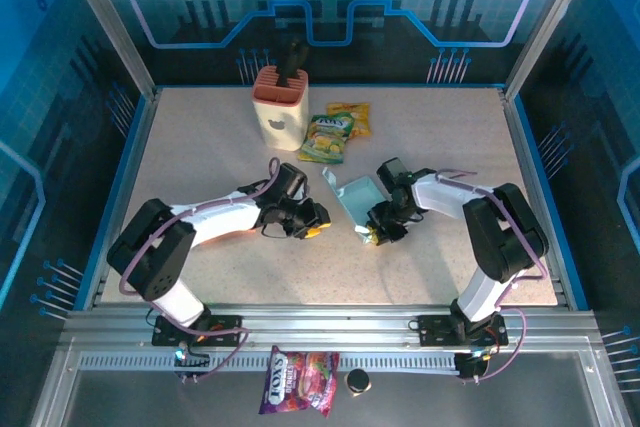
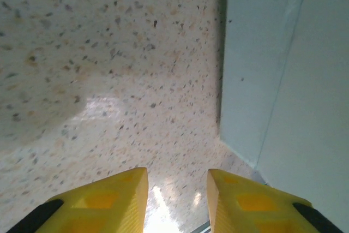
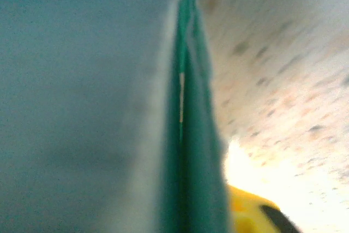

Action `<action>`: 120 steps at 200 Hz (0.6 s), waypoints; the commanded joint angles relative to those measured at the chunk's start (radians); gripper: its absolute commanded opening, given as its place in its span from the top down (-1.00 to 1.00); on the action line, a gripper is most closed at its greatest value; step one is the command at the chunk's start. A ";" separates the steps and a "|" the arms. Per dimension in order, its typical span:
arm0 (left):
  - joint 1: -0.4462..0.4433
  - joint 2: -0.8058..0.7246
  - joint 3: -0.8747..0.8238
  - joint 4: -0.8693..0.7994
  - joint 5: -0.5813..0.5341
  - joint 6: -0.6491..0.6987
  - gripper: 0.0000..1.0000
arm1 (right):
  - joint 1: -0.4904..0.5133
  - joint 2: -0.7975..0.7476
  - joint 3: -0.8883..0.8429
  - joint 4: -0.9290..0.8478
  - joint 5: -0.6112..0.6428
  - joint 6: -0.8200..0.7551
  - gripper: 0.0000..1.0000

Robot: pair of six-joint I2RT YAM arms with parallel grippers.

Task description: Fold the paper box

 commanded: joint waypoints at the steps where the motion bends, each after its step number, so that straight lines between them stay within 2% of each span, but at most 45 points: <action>1: -0.001 0.017 0.009 0.080 0.024 -0.053 0.32 | 0.016 -0.023 0.010 0.025 -0.047 0.071 0.32; 19: 0.001 0.025 0.020 0.070 0.016 -0.045 0.33 | 0.010 -0.071 0.019 -0.023 -0.020 0.048 0.03; 31: 0.002 0.025 0.019 0.062 0.005 -0.044 0.34 | 0.001 -0.103 0.029 -0.062 -0.003 0.019 -0.04; 65: 0.016 0.014 0.007 0.047 -0.013 -0.038 0.35 | -0.038 -0.178 0.120 -0.184 0.118 -0.168 -0.03; 98: 0.036 0.004 0.000 0.034 -0.016 -0.027 0.36 | -0.091 -0.147 0.314 -0.277 0.267 -0.487 0.10; 120: 0.045 -0.003 -0.001 0.030 -0.018 -0.018 0.36 | -0.104 -0.113 0.399 -0.298 0.273 -0.531 0.13</action>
